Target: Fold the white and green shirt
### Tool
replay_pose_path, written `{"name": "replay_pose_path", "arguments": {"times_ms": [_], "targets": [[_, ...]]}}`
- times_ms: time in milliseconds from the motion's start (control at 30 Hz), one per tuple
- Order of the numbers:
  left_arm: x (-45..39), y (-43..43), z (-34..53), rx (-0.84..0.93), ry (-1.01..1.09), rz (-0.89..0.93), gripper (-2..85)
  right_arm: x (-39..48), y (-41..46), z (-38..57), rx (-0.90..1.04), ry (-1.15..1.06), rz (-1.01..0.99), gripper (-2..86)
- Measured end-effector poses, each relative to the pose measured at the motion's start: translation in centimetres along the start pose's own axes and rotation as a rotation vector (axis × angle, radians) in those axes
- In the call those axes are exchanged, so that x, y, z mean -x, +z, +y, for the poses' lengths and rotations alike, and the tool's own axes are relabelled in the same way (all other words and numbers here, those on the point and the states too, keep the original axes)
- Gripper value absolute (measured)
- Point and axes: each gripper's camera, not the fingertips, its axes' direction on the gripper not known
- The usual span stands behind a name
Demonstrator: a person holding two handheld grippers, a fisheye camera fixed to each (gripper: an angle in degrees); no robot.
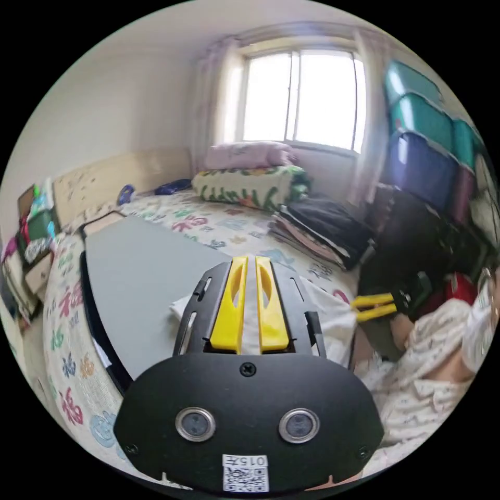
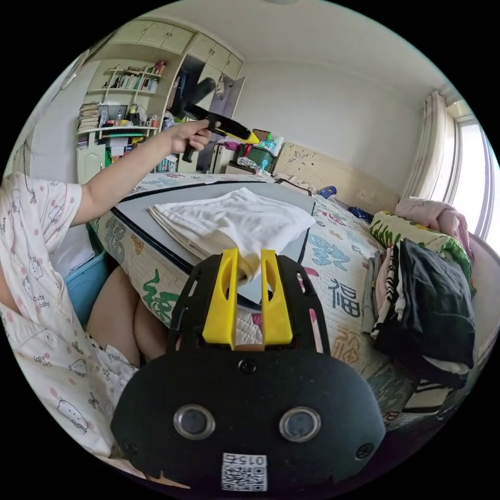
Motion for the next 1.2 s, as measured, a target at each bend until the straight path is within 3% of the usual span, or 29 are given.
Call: {"name": "replay_pose_path", "arguments": {"times_ms": [100,167,267,700,1200], "targets": [[-8.7,-1.1,7.6,0.048,0.185,-0.029,1.0,-0.4,-0.9,0.9,-0.026,0.025,0.002,7.9],[-14.4,-0.8,14.9,0.136,0.298,-0.151,0.9,-0.8,-1.3,1.3,-0.035,0.052,-0.003,7.9],[-18.3,-0.3,22.4,0.211,0.316,-0.253,1.2,-1.1,-2.0,1.1,-0.049,0.062,-0.007,7.9],[-16.8,1.8,34.7,0.283,0.126,-0.287,5.9,-1.5,-6.1,-0.4,-0.08,0.108,-0.07,6.0],[-15.0,-0.9,39.2,0.244,0.094,-0.35,0.0,-2.6,-13.9,-3.8,-0.045,0.064,-0.144,0.7]]}}
